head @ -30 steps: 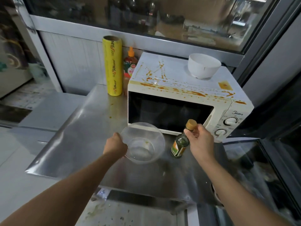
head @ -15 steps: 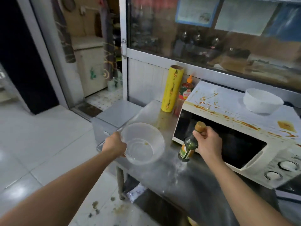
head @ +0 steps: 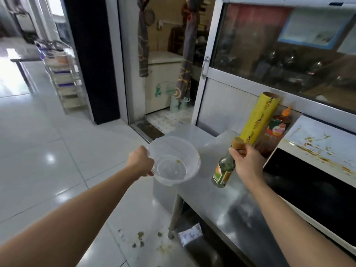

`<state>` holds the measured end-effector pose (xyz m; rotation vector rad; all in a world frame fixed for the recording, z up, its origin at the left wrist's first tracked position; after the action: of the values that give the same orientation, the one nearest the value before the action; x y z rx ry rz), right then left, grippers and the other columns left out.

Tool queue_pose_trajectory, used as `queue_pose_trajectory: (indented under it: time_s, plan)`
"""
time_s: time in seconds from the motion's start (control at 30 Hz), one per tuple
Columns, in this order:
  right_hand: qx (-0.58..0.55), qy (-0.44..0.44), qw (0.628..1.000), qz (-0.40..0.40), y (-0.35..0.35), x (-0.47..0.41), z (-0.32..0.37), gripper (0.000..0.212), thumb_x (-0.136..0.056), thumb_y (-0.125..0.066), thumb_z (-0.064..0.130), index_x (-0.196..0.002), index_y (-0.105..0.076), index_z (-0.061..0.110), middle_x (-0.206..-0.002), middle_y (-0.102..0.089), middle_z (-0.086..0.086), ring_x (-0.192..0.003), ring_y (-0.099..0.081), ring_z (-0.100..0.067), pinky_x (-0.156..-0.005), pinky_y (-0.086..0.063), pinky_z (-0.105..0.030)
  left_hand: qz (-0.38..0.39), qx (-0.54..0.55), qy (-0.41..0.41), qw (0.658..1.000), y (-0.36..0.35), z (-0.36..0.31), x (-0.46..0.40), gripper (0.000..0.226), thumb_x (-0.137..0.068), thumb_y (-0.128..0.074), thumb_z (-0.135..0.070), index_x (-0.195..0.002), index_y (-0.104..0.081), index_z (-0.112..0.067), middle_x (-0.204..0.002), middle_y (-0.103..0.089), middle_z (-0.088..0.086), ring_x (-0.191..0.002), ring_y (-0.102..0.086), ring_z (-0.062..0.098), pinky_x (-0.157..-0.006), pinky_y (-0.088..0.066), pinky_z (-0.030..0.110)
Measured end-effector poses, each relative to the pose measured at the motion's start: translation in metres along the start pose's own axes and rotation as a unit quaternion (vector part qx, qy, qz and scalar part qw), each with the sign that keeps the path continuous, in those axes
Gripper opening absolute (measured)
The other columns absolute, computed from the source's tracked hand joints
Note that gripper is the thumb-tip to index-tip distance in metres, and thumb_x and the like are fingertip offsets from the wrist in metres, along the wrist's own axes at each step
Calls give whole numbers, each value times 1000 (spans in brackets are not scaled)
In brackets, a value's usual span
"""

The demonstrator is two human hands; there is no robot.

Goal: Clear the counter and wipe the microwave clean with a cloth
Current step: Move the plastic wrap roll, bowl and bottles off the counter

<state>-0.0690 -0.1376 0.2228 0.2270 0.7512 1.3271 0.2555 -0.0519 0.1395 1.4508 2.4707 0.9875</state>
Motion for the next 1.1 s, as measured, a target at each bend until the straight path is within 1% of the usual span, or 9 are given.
queue_pose_trajectory:
  time_s: [0.1, 0.23, 0.33, 0.43, 0.53, 0.73, 0.9, 1.0, 1.1]
  plan:
    - [3, -2, 1000, -12, -31, -2, 20, 20, -85, -67, 21, -90, -61, 3, -78, -58, -2, -73, -49, -18, -58, -25, -20, 0, 0, -2, 1000, 30, 16, -26, 19, -87, -42, -3, -104, -46, -10, -104, -55, 17, -48, -66, 18, -37, -46, 22]
    - [-13, -18, 1000, -20, -83, -4, 50, 19, -86, -66, 20, -92, -61, 3, -83, -62, -5, -77, -54, -19, -70, -37, -26, 11, -10, -12, 1000, 72, 37, -70, 18, -87, -43, -4, -104, -45, -10, -103, -55, 18, -49, -66, 19, -38, -46, 22]
    - [-18, -27, 999, -36, -118, -5, 73, 18, -85, -67, 19, -89, -60, 3, -83, -62, -9, -79, -56, -24, -75, -43, -32, 26, -19, -23, 999, 99, 46, -104, 19, -89, -45, -5, -106, -47, -10, -91, -55, 13, -54, -68, 21, -42, -49, 24]
    - [-20, -47, 997, -50, -146, -5, 92, 15, -86, -66, 21, -83, -54, 12, -81, -61, -6, -77, -55, -22, -70, -36, -25, 51, -36, -40, 997, 118, 47, -136, 20, -88, -46, -6, -107, -47, -11, -85, -54, 8, -55, -69, 20, -48, -53, 26]
    - [-9, -64, 995, -73, -160, -10, 105, 16, -85, -67, 23, -80, -54, 13, -78, -59, -2, -74, -54, -19, -64, -32, -21, 69, -44, -50, 995, 130, 40, -163, 20, -87, -46, -6, -106, -46, -13, -82, -56, 6, -54, -69, 18, -49, -53, 27]
    - [12, -93, 990, -105, -162, -43, 109, 22, -83, -68, 28, -89, -62, 7, -85, -67, -8, -83, -62, -26, -77, -49, -38, 110, -43, -79, 990, 115, 8, -212, 17, -86, -45, -8, -102, -45, -14, -85, -63, 10, -52, -68, 17, -46, -50, 26]
    - [49, -95, 982, -154, -145, -82, 91, 22, -82, -69, 31, -85, -63, 10, -78, -65, -1, -79, -62, -24, -69, -44, -32, 137, -42, -101, 985, 79, -33, -252, 22, -87, -46, -3, -107, -45, -12, -99, -61, 16, -49, -68, 17, -39, -46, 23]
    - [56, -103, 978, -173, -137, -112, 74, 20, -81, -70, 28, -80, -59, 11, -74, -61, 0, -78, -61, -25, -70, -45, -33, 149, -31, -116, 982, 55, -63, -277, 20, -86, -48, -2, -105, -47, -9, -91, -61, 16, -49, -67, 20, -36, -45, 21]
    - [64, -114, 975, -182, -130, -141, 57, 20, -81, -70, 28, -78, -57, 13, -73, -59, 2, -74, -58, -21, -66, -40, -29, 134, -45, -145, 979, 35, -96, -300, 17, -86, -52, -5, -101, -47, -11, -79, -54, 6, -47, -62, 13, -38, -46, 20]
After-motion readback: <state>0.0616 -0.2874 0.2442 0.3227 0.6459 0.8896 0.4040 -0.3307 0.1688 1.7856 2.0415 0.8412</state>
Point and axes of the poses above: each hand's wrist, its own x-axis away from the middle knuckle, its own y-axis out of the back of the hand, z = x × y, the point moved 9 cm from there along -x, towards the middle knuckle
